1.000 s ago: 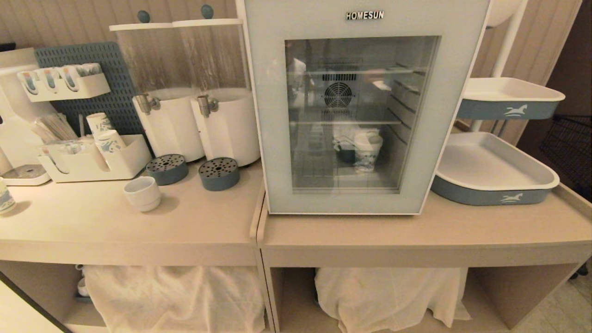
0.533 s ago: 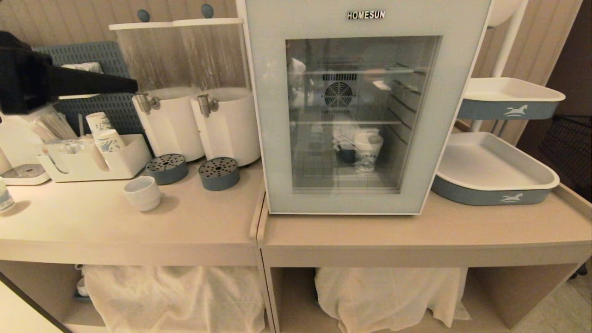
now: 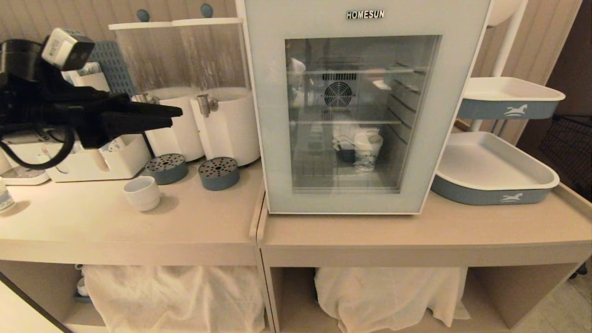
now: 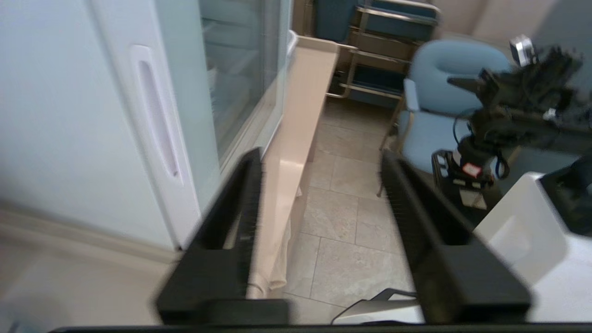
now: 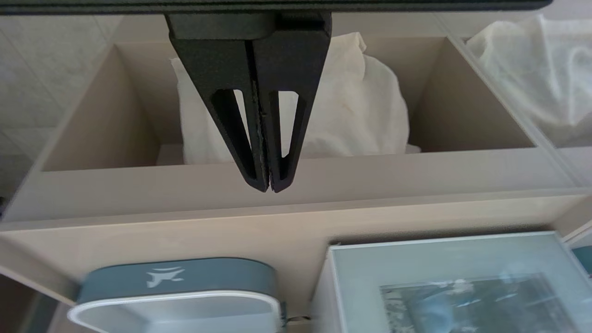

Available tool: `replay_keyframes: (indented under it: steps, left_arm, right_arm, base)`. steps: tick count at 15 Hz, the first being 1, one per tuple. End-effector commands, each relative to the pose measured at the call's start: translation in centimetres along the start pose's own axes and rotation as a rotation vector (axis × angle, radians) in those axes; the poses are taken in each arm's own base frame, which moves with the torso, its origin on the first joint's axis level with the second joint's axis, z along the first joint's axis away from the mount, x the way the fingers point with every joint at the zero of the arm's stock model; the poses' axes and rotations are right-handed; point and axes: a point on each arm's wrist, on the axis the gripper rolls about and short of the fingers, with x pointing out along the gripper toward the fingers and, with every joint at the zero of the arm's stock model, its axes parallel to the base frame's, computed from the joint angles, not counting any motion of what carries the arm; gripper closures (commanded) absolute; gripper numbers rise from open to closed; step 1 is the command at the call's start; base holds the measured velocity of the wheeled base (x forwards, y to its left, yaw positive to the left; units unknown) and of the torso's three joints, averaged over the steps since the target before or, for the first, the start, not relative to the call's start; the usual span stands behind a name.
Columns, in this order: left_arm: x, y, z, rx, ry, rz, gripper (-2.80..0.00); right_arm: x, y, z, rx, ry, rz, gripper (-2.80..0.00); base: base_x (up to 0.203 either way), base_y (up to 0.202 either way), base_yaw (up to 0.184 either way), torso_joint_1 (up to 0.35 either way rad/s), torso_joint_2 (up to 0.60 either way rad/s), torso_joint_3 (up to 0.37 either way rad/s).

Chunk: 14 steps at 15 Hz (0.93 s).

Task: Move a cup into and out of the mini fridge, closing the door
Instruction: Open the freezer door

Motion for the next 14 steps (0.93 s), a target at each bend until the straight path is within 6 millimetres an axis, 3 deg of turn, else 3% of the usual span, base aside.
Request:
replay_keyframes:
  steps: [1,14]
  left_arm:
    - [1.2,1.7,-1.8,-0.024,-0.002,-0.04,-2.8]
    - [6.4,6.6,-6.9,0.003,0.02,-0.118,-2.8]
  right_arm:
    - [0.1,0.0,-0.4,0.0,0.015,-0.001,0.0]
    - [0.1,0.0,-0.4,0.0,0.015,-0.001,0.0]
  base:
    - [0.0,0.0,0.0,0.0,0.0,0.0]
    - [0.0,0.0,0.0,0.0,0.0,0.0]
